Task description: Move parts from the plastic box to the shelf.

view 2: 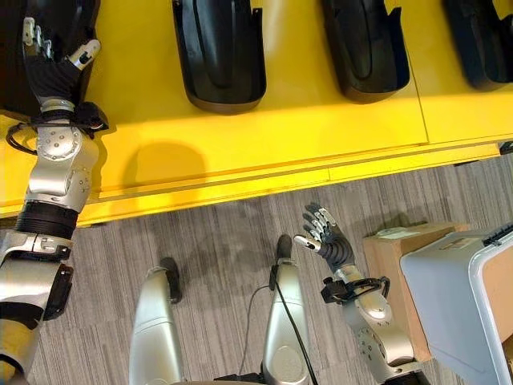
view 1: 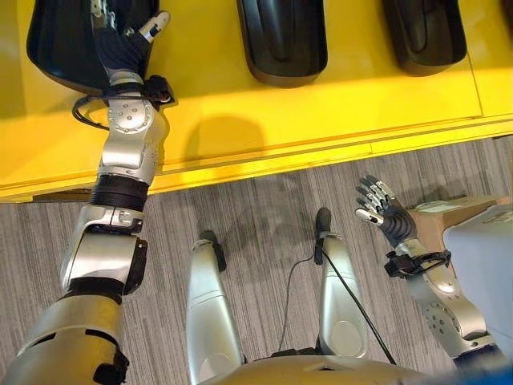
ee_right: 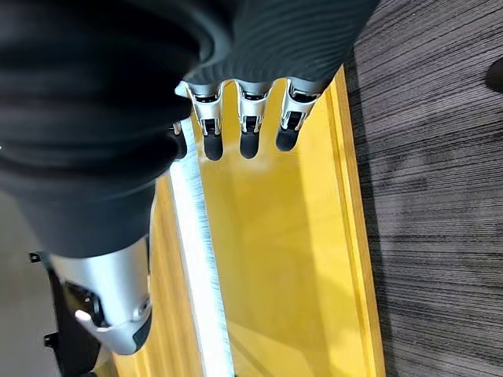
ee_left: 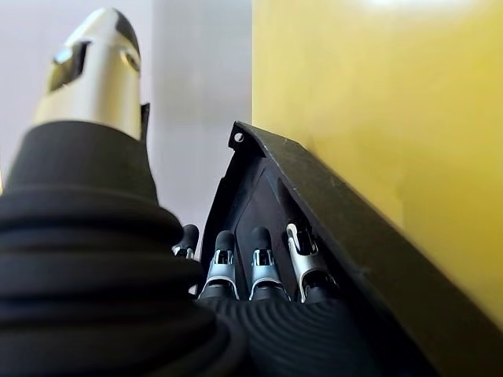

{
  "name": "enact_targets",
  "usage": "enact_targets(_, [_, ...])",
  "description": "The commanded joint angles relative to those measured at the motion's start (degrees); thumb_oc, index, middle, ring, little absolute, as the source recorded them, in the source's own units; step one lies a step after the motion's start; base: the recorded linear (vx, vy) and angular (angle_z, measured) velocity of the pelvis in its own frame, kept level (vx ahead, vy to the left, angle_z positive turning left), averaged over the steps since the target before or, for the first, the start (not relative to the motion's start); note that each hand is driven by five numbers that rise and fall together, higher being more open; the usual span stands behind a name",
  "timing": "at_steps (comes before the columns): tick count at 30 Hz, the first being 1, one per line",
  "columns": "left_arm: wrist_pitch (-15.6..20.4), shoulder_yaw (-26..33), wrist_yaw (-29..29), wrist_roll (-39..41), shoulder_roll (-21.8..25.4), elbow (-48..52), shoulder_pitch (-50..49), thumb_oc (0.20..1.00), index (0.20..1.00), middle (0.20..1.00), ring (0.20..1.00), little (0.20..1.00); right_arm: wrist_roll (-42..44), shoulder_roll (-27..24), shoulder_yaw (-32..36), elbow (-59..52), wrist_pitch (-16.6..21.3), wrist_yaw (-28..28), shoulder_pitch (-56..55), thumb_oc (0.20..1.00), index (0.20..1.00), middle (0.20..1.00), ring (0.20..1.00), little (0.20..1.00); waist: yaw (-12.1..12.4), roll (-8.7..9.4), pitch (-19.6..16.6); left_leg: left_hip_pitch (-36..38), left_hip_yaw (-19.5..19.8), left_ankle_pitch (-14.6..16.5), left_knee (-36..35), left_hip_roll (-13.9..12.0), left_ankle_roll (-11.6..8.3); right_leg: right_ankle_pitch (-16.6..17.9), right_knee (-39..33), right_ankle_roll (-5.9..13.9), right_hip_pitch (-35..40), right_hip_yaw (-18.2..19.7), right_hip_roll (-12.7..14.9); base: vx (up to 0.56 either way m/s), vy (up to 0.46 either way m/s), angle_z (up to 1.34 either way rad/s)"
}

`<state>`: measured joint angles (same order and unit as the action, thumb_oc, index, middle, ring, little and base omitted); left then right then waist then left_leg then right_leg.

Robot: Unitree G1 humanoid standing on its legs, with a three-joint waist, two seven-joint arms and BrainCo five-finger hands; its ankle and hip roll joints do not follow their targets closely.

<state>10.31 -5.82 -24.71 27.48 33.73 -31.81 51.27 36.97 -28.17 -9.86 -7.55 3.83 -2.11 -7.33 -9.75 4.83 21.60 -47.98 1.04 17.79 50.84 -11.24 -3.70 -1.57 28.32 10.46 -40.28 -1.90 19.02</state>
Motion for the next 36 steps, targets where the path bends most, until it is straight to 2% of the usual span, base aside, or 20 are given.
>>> enact_targets(1, [-4.0,0.4,0.4,2.0,-2.9,-9.7,-7.0,1.0,1.0,1.0,1.0,1.0,1.4,-2.5,2.0,-3.9,1.7,-0.4,-0.9,1.0,1.0,1.0,1.0,1.0,0.2,0.79,1.9,1.4,-1.7,-2.7,-5.0,1.4,1.49,-9.5,12.9,-3.2,-1.1,0.9,0.0,0.0,0.0,0.0])
enact_targets(2, [-4.0,0.4,0.4,2.0,-2.9,-9.7,-7.0,1.0,1.0,1.0,1.0,1.0,1.4,-2.5,2.0,-3.9,1.7,-0.4,-0.9,1.0,1.0,1.0,1.0,1.0,0.2,0.78,1.9,1.4,-1.7,-2.7,-5.0,1.4,1.49,-9.5,12.9,-3.2,-1.0,0.9,0.0,0.0,0.0,0.0])
enact_targets(5, [0.1,2.8,0.5,13.4,-5.8,-6.9,-9.8,1.0,1.0,1.0,1.0,1.0,1.3,-1.8,1.9,-3.9,1.8,0.4,-0.5,1.0,1.0,1.0,1.0,1.0,0.4,0.65,1.9,2.0,-1.6,-2.7,-5.3,1.5,1.42,-9.5,12.7,-3.25,-0.7,0.9,0.0,0.0,0.0,0.0])
enact_targets(7, [1.0,3.6,0.7,16.1,-6.3,-6.2,-10.6,1.0,1.0,1.0,1.0,1.0,1.2,-1.8,1.8,-3.9,1.8,0.6,-0.4,1.0,1.0,1.0,1.0,1.0,0.5,0.65,1.9,2.3,-1.7,-2.7,-5.4,1.5,1.38,-9.5,12.6,-3.29,-0.4,0.9,0.0,0.0,0.0,0.0])
enact_targets(8, [2.4,4.4,1.0,19.9,-7.3,-3.7,-11.9,1.0,1.0,1.0,1.0,1.0,0.8,-1.4,1.7,-3.9,1.8,0.8,-0.2,1.0,1.0,1.0,1.0,1.0,0.7,0.53,2.0,2.6,-1.7,-2.8,-5.6,1.5,1.36,-9.4,12.5,-3.35,-0.2,0.8,0.0,0.0,0.0,0.0])
enact_targets(9, [2.4,4.4,1.0,20.0,-7.3,-3.7,-12.0,1.0,1.0,1.0,1.0,1.0,0.8,-1.4,1.6,-3.9,1.8,0.8,-0.3,1.0,1.0,1.0,1.0,1.0,0.6,0.53,2.0,2.6,-1.7,-2.8,-5.6,1.5,1.36,-9.4,12.5,-3.35,-0.1,0.8,0.0,0.0,0.0,0.0])
enact_targets(10, [4.3,5.6,1.1,24.6,-9.0,-0.5,-13.9,1.0,1.0,1.0,1.0,1.0,0.5,-1.2,1.4,-4.1,1.8,1.2,0.0,1.0,1.0,1.0,1.0,1.0,0.8,0.43,2.0,3.2,-1.7,-2.8,-5.8,1.6,1.35,-9.5,12.5,-3.32,0.3,0.8,0.0,0.0,0.0,0.0])
enact_targets(12, [6.0,6.8,1.1,28.9,-10.6,0.9,-14.8,1.0,1.0,1.0,1.0,1.0,0.5,-0.9,1.1,-3.9,1.7,1.4,0.3,1.0,1.0,1.0,1.0,1.0,1.0,0.38,1.8,3.8,-1.7,-2.9,-6.0,1.6,1.29,-9.5,12.4,-3.33,0.8,0.8,0.0,0.0,0.0,0.0])
enact_targets(16, [7.7,7.8,1.5,33.4,-13.1,3.2,-16.3,1.0,1.0,1.0,1.0,1.0,0.3,-0.8,0.7,-3.9,1.6,1.9,0.4,1.0,1.0,1.0,1.0,1.0,1.2,0.41,1.5,5.3,-1.8,-3.0,-6.7,1.6,1.11,-9.2,11.7,-3.3,2.1,0.8,0.1,0.0,0.0,0.0])
enact_targets(24, [9.5,7.7,1.4,34.7,-14.0,6.7,-16.4,1.0,1.0,1.0,1.0,1.0,-0.5,-0.8,0.9,-3.8,1.6,2.4,1.3,1.0,1.0,1.0,1.0,1.0,1.0,0.34,0.3,7.1,-1.9,-3.3,-7.6,1.5,0.86,-9.1,11.0,-3.2,3.7,0.8,0.1,0.0,0.0,0.0])
enact_targets(29, [10.3,6.8,1.5,34.2,-12.9,10.1,-15.0,1.0,1.0,1.0,1.0,1.0,-0.7,-0.8,1.4,-3.6,1.7,2.6,2.1,1.0,1.0,1.0,1.0,1.0,0.9,0.05,-0.2,7.8,-1.8,-3.3,-7.8,1.4,0.76,-9.1,10.8,-3.15,4.4,0.9,0.0,0.0,0.0,0.0])
enact_targets(36, [11.7,5.1,2.3,33.4,-6.4,13.0,-8.2,1.0,1.0,1.0,1.0,1.0,-0.8,-1.1,2.6,-2.7,2.1,1.8,3.3,1.0,1.0,1.0,1.0,1.0,0.3,-0.99,-1.3,9.0,-2.0,-3.2,-8.2,1.4,0.66,-9.2,10.4,-2.96,5.0,1.1,0.0,0.0,0.001,-0.01])
